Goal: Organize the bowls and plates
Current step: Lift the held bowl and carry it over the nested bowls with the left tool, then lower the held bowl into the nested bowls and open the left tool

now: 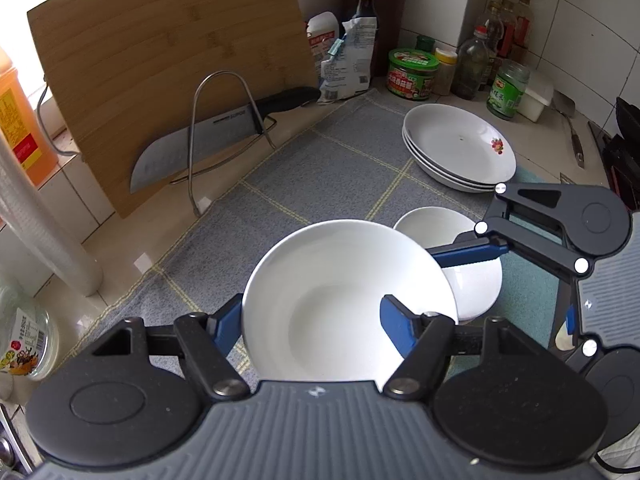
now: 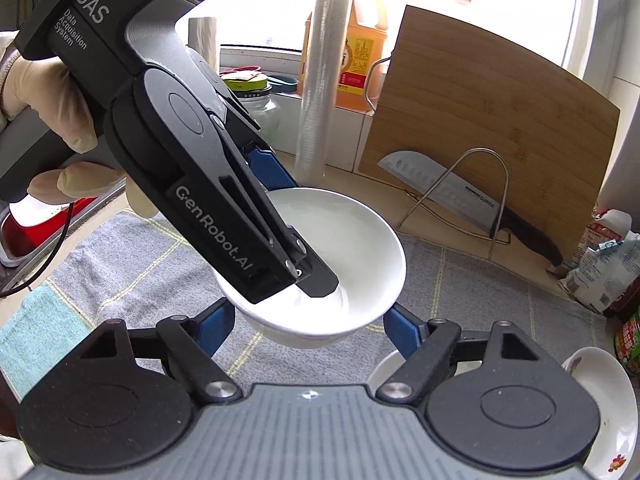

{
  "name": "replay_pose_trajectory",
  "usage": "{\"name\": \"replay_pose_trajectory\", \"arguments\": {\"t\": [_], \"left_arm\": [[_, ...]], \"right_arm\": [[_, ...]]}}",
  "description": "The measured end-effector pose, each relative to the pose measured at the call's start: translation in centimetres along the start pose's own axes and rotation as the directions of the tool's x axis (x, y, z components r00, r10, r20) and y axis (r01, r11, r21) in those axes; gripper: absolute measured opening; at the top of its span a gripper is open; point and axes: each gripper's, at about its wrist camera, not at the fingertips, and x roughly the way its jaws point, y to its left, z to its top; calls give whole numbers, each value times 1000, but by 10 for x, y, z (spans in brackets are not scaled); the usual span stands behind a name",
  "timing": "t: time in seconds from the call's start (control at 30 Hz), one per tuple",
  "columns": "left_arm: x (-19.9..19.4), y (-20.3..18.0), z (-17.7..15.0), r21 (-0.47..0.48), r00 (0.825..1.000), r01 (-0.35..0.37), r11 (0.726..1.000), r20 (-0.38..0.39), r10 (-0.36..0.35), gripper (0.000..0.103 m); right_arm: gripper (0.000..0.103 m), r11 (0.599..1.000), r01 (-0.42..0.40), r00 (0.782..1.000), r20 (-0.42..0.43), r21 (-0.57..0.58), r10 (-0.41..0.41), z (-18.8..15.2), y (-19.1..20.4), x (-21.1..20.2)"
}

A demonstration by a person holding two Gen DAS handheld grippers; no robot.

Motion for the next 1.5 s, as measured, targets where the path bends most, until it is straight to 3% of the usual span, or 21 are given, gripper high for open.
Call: {"name": "replay_pose_trajectory", "arguments": {"t": [0.77, 1.5], "left_arm": [[35, -58, 47, 144, 995, 96, 985, -6, -96, 71], [68, -79, 43, 208, 993, 108, 972, -65, -97, 71]], "right_arm": [[85, 985, 134, 991, -26, 112, -132, -36, -46, -38], [85, 975, 133, 989, -86, 180, -119, -54, -58, -28]]}}
